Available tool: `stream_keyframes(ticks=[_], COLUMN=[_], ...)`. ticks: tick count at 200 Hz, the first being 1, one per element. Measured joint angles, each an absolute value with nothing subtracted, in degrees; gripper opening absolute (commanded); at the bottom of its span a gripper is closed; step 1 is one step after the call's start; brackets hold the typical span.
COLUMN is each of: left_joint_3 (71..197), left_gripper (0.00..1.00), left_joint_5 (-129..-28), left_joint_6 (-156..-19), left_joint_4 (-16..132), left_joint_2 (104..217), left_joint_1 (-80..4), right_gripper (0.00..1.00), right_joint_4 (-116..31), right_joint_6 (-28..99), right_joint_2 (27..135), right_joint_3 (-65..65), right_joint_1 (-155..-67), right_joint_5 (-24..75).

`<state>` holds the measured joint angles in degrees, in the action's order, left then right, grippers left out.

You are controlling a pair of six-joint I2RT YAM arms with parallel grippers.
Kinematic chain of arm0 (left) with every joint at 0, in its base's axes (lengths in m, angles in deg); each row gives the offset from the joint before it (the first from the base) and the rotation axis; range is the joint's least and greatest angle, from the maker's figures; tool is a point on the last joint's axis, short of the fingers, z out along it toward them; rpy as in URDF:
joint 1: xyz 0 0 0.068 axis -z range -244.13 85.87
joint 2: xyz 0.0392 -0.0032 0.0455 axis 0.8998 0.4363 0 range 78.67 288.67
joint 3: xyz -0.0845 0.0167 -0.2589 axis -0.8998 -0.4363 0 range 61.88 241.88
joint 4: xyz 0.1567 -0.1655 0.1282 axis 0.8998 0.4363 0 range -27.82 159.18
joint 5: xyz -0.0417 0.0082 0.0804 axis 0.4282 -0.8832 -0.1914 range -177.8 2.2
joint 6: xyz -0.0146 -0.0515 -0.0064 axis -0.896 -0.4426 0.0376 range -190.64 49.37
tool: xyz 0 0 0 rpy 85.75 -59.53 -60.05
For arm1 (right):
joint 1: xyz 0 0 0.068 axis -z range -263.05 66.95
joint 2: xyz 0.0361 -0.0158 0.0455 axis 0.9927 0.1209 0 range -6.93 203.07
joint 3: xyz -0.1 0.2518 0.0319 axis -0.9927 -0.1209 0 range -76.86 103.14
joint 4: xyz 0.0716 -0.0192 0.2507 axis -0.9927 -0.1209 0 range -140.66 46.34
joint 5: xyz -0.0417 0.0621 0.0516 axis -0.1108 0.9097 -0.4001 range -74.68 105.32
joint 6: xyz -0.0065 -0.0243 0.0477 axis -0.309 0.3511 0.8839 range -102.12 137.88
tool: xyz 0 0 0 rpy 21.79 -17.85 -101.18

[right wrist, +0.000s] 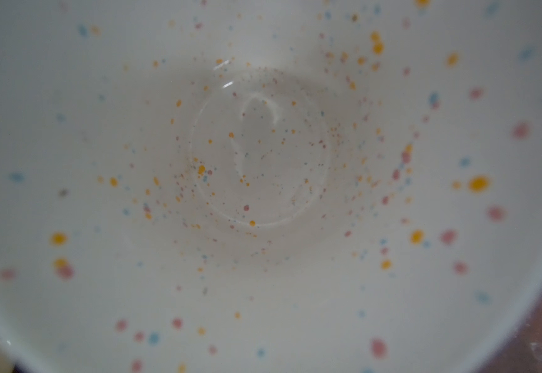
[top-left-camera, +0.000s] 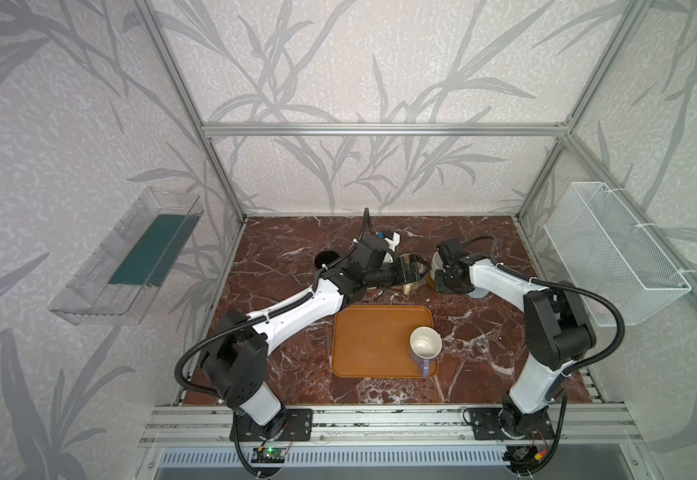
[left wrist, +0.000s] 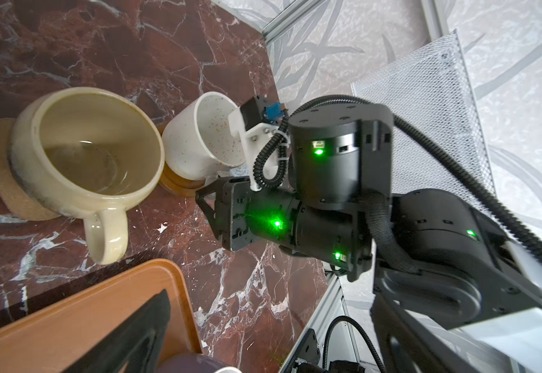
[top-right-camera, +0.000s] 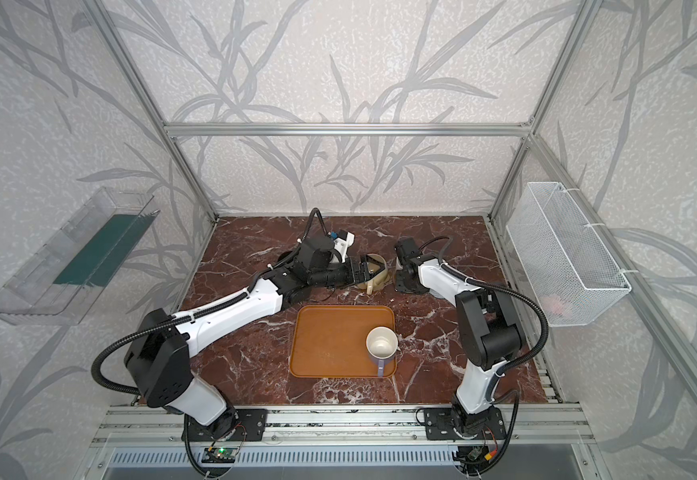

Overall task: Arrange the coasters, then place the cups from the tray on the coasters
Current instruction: 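Open right gripper and return it to the lavender mug on the tray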

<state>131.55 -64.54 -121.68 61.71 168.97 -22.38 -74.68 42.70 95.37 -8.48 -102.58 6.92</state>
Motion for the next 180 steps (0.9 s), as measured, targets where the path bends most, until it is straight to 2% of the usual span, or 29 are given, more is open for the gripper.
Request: stream_keyframes(ticks=[23, 26, 29, 32, 38, 91, 133, 180], left_joint_3=[130.3, 130.1, 129.9, 129.8, 129.6, 126.9, 124.4, 119.0], left_gripper=[0.99, 0.99, 0.99, 0.99, 0.99, 0.99, 0.99, 0.93], left_joint_5=[-64.5, -64.6, -64.6, -64.6, -64.6, -65.3, -65.0, -65.0], left_joint_6=[-121.6, -121.6, -121.5, -121.4, -121.2, -120.1, -119.7, -119.3], left_joint_4=[61.7, 61.7, 61.7, 61.8, 61.9, 63.5, 64.3, 64.9], left_joint_2=[165.1, 164.6, 164.0, 163.5, 162.7, 156.1, 154.1, 150.1], left_joint_1=[-22.4, -22.4, -22.4, -22.4, -22.4, -22.4, -22.4, -22.4], right_gripper=[0.69, 0.75, 0.77, 0.9, 1.0, 0.99, 0.99, 0.99], right_joint_4=[-75.7, -75.7, -75.8, -75.9, -76.0, -77.2, -76.5, -80.4], right_joint_6=[42.7, 42.7, 42.7, 42.8, 42.7, 40.6, 36.2, 36.1], right_joint_2=[93.9, 93.4, 93.0, 92.2, 90.5, 68.4, 50.5, 42.4], right_joint_3=[-8.8, -8.9, -9.1, -9.3, -10.0, -16.8, -27.5, -31.0], right_joint_1=[-102.6, -102.6, -102.6, -102.6, -102.6, -102.6, -102.6, -102.6], right_joint_5=[6.9, 6.9, 7.0, 7.0, 6.9, 6.5, 8.0, 15.6])
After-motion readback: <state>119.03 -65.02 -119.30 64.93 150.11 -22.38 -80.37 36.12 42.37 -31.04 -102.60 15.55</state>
